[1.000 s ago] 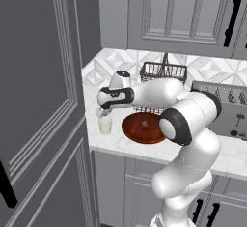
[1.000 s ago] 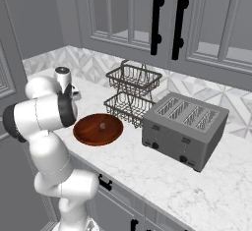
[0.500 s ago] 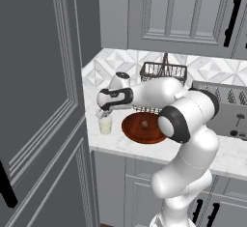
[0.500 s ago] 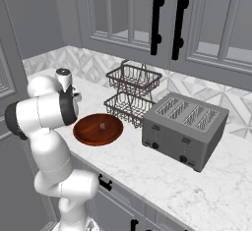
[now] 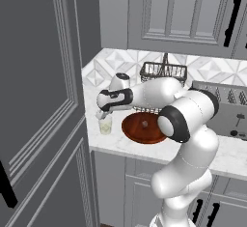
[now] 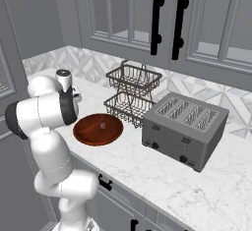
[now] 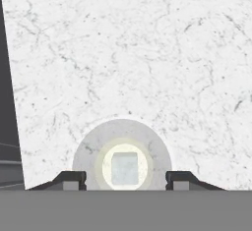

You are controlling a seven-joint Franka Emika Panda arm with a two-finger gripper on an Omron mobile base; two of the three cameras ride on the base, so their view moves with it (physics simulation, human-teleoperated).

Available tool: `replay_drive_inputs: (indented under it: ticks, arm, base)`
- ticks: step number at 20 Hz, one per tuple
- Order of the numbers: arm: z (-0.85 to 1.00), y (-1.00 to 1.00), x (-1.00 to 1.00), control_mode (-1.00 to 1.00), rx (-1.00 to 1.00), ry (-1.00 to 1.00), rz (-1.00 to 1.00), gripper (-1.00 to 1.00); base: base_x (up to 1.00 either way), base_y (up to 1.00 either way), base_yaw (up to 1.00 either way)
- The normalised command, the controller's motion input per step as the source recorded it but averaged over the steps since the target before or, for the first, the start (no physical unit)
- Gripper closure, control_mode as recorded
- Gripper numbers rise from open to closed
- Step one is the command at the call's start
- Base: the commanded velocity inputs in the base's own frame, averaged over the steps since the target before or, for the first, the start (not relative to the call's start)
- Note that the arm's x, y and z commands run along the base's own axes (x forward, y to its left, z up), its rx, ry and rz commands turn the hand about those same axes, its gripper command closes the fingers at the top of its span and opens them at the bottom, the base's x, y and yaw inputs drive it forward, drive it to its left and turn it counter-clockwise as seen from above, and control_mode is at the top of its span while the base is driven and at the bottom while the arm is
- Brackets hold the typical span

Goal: Grab a lemon wedge from the fridge and one ice cube from the ice bowl, and put them in the glass of lemonade.

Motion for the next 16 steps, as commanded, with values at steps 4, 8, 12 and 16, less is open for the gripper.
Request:
replay_drive_inputs:
  ticks: [4,8,12,16]
  arm:
    - [0.0,0.0,0.0,-1.0,0.0,0.0,0.0,-1.0]
    - [0.0,0.0,0.0,-1.0,0.0,0.0,0.0,-1.0]
    - [0.18,0.0,-0.33,-1.0,0.06,-0.19,0.0,-1.0]
    - [0.14,-0.01,-0.43,-1.0,0.09,-0.22,0.0,-1.0]
  base:
    - [0.0,0.0,0.0]
    - [0.0,0.0,0.0]
    - [0.0,0.0,0.0]
    - [0.0,0.0,0.0]
